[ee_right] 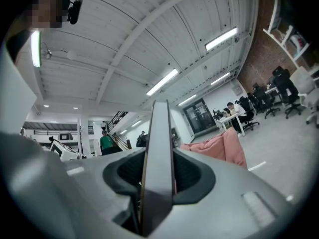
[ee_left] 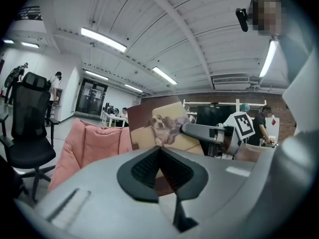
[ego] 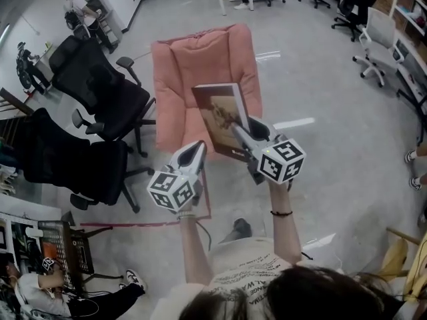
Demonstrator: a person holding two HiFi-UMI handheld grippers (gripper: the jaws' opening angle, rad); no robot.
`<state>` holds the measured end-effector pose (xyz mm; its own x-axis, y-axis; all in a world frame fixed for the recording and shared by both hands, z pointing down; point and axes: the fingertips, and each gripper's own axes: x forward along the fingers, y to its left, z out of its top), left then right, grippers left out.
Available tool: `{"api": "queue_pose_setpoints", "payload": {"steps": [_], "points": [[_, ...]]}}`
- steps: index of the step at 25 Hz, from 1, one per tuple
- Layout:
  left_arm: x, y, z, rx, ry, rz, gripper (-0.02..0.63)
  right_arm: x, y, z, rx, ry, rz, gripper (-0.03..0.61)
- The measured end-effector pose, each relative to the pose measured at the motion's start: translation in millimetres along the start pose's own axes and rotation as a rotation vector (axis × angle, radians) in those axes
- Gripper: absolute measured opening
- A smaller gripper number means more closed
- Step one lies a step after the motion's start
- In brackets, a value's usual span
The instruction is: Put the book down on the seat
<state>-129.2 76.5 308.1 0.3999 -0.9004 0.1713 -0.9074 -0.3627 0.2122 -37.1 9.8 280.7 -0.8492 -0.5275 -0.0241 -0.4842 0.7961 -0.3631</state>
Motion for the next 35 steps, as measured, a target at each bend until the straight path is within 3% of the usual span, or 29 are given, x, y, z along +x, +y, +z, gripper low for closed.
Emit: {"api": "queue_pose_setpoints", "payload": {"steps": [10, 21, 35], "points": [[31, 67, 6, -0.019, 0.009, -0.034, -0.002, 66, -20, -8, 0.002, 0.013, -0.034, 0.152], [45, 106, 1, -0.057, 0.009, -0.020, -0.002, 98, -41, -17, 0.028, 0.022, -0.064, 0.152], [123, 171, 5, -0.115, 0.024, 0.039, -0.002, 186, -111, -20, 0.051, 0.116, -0.006, 0.152]]}}
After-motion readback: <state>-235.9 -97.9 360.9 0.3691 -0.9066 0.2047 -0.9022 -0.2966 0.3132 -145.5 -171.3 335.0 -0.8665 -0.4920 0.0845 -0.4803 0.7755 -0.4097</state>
